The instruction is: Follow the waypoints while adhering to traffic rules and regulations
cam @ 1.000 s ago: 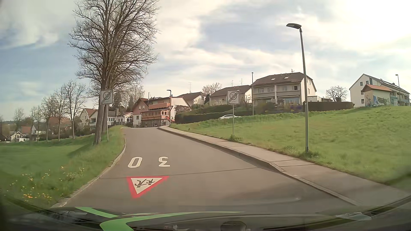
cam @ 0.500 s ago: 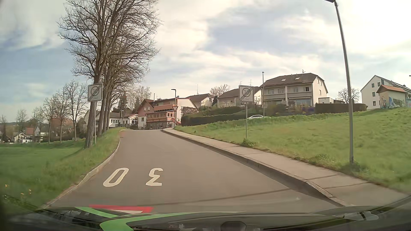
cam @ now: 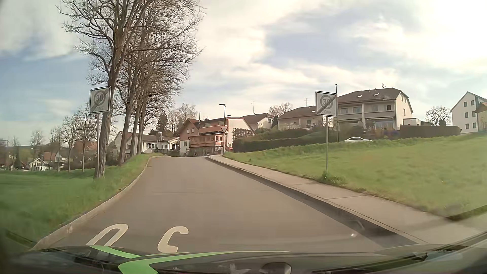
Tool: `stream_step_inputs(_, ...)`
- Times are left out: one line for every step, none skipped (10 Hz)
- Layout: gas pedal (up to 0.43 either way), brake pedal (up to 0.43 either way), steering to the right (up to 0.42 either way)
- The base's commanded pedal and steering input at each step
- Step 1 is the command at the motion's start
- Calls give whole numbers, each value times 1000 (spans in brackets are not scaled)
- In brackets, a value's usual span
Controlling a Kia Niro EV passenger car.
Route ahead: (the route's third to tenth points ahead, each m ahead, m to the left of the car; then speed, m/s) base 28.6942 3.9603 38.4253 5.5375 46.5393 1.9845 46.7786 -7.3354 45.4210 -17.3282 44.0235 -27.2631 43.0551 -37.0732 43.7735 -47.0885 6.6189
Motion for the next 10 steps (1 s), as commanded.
stream_step_inputs(280,0,-101)
stream_step_inputs(268,0,-101)
stream_step_inputs(268,0,-100)
stream_step_inputs(268,0,-100)
stream_step_inputs(268,0,-98)
stream_step_inputs(268,0,-97)
stream_step_inputs(268,0,-94)
stream_step_inputs(268,0,-91)
stream_step_inputs(268,0,-88)
stream_step_inputs(268,0,-86)
